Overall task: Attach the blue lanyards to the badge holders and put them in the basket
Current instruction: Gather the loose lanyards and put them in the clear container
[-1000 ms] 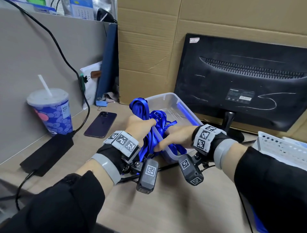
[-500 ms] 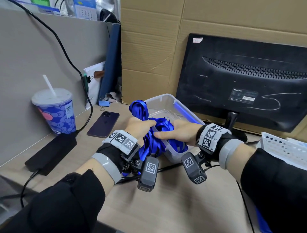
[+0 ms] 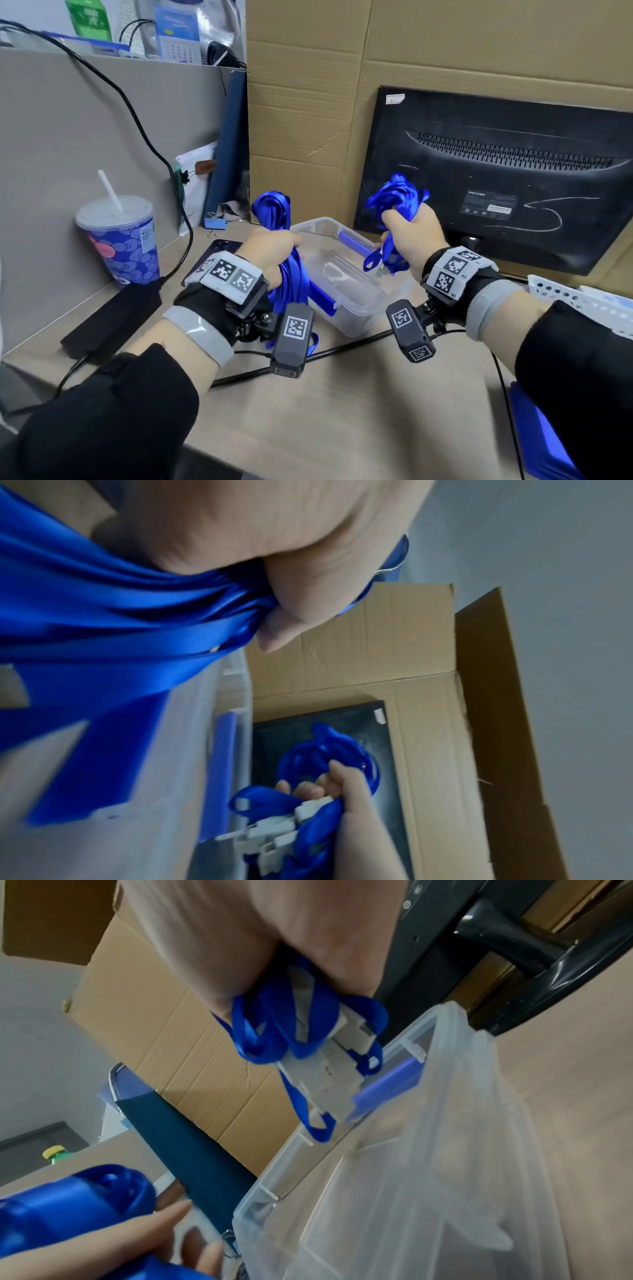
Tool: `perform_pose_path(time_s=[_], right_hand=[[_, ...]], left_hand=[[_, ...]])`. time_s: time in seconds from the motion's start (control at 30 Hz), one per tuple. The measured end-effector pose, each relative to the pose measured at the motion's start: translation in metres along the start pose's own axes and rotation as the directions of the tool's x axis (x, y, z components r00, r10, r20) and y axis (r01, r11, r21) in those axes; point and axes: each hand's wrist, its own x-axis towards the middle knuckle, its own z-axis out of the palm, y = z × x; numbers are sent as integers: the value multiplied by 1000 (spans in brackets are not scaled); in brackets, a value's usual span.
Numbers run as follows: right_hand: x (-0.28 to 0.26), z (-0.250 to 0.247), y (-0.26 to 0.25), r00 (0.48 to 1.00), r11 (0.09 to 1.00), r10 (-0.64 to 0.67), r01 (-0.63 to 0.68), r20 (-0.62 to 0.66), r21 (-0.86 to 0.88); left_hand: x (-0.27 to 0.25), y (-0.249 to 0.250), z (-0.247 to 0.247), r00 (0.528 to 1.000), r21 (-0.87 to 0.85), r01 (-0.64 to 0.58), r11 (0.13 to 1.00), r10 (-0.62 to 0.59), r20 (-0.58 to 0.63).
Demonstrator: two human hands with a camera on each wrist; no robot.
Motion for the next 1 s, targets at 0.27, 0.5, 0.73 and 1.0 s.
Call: perform_pose_path(time_s=[0.27,0.5,0.73,1.0], right_hand=[[1,-22,-2,998,998,10,-6,-70,59],[6,-36,-5,993,996,24,-15,-114,84],[11,-45,4,994,995,35,-25,-107,97],[10,-51,5,995,995,79,-75,-58,71]], left_hand=[[-40,86,9,971,-379,28,925,64,229],[-31,120,42,948,-698,27,715,203,245],[15,57,79,948,-539,287,792,-155,277],[43,6,76,900,1,377,926,-366,235]])
